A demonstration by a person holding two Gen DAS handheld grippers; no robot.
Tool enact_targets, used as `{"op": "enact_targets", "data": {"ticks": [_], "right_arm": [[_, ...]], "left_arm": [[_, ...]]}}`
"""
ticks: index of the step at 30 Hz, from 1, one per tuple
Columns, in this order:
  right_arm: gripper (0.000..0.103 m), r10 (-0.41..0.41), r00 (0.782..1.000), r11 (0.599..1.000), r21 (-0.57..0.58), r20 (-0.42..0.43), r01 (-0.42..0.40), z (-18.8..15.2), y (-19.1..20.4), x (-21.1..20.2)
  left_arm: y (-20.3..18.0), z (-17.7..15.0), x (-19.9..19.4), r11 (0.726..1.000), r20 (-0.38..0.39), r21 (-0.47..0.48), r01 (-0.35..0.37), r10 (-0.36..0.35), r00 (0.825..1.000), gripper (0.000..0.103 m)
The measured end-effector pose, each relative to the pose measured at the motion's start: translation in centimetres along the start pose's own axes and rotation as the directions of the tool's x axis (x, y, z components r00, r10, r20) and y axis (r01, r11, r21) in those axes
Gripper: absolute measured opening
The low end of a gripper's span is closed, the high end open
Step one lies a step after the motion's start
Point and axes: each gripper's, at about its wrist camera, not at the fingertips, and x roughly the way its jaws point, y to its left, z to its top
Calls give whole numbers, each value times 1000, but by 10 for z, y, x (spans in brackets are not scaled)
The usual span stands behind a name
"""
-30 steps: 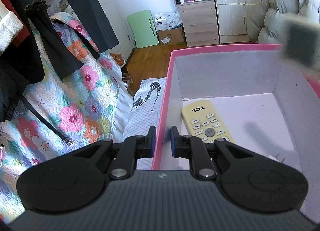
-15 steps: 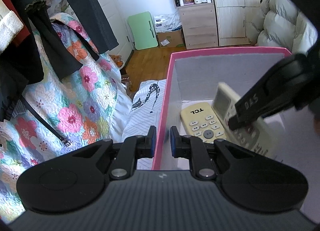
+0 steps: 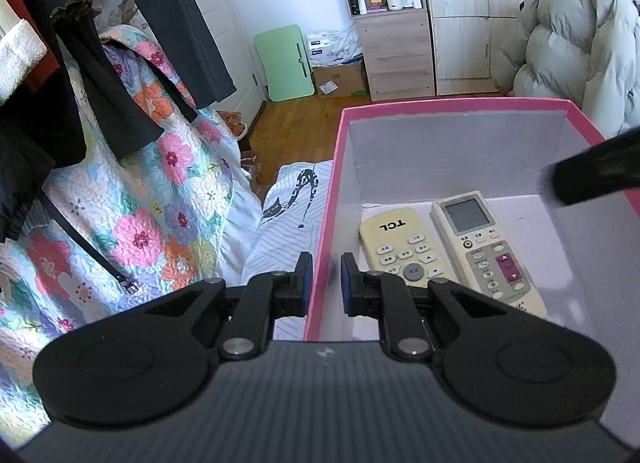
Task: Organize rigid objects
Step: 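Move the right tool to the long white bar remote and grasp it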
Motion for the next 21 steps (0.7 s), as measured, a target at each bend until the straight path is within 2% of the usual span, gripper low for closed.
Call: {"op": "enact_targets", "data": {"ticks": [4,9,16,18,21], "right_arm": [[53,-17,997,1000,-21,80,18,-21,-12,-45],[53,-25,998,995,99,64,18,-49,-50,-65],[53,-30,999,992,123,38,25,-102,-74,-46],[55,-53,998,992,117,28,50,-110,-76,-37],[57,-52,998,984,170,21,48,-114,-91,-22]], "left_arm": [[1,0,0,1000,-1,4,-3,3,1000,14],[0,0,0,1000,2,5,-9,9,1000,14],[-1,0,0,1000,3,7,-12,12,1000,14],[-2,0,0,1000,2,8,-12,12,1000,14],[-1,0,-1,1000,2,11,-15,15,1000,14]]}}
